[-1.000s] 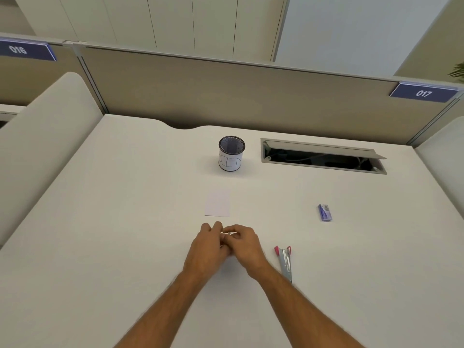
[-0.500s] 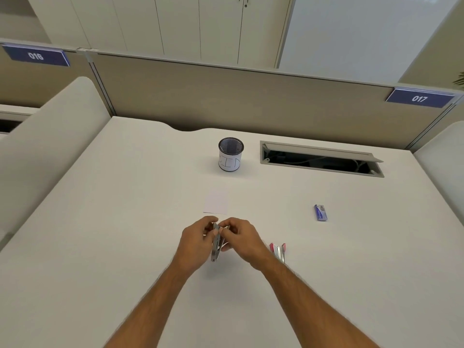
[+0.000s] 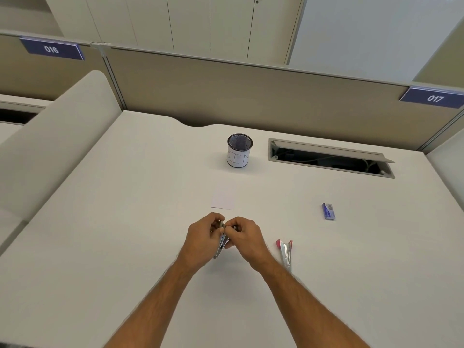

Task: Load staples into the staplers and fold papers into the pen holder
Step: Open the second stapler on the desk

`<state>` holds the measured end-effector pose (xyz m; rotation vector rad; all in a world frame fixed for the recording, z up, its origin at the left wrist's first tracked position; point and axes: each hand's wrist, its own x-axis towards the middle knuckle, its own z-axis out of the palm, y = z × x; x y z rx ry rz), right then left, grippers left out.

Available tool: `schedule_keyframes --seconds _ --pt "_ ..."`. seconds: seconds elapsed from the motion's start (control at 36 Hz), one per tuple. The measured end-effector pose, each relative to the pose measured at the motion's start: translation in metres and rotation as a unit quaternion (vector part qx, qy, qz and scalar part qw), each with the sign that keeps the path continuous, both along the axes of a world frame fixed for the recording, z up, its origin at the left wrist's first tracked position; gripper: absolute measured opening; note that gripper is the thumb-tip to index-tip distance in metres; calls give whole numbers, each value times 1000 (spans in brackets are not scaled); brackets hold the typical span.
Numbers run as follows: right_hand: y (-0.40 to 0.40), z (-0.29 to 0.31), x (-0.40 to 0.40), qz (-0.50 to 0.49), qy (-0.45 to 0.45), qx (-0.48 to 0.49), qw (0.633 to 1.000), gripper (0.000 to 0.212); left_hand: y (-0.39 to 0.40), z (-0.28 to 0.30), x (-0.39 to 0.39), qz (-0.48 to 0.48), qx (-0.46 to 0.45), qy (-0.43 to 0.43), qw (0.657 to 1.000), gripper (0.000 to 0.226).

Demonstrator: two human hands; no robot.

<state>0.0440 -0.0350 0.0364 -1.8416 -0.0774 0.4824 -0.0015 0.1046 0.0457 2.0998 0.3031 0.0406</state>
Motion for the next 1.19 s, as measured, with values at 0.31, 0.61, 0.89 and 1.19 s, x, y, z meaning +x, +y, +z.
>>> schedule_keyframes --seconds 0.31,0.61,0.89,1.19 --pt "6 -1 -2 -34 -7 4 999 7 1 -1 2 -22 37 -21 999 21" --pt "-11 -3 15 -131 96 244 956 24 10 14 6 96 -41 -101 989 17" --pt "-32 -4 30 -200 120 312 921 22 34 7 -1 98 -228 -3 969 23" --pt "-34 5 28 -142 123 314 931 26 19 12 1 -51 -193 98 975 33"
